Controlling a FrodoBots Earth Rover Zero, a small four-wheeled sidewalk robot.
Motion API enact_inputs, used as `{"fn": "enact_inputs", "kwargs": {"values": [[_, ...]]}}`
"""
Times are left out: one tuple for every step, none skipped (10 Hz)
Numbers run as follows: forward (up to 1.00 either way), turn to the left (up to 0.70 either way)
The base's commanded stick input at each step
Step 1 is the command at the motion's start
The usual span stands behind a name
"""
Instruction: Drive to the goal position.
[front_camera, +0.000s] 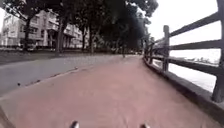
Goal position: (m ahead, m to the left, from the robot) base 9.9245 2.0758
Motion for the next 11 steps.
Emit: {"fn": "enact_inputs", "kwargs": {"values": [[0.70,0.00],[0.70,0.00],[0.70,-0.04],[0.70,-0.21],[0.70,-0.34],[0.70,-0.34],[0.70,-0.19],[0.70,0.00],[0.70,0.00],[0.70,0.00],[0.70,0.00]]}}
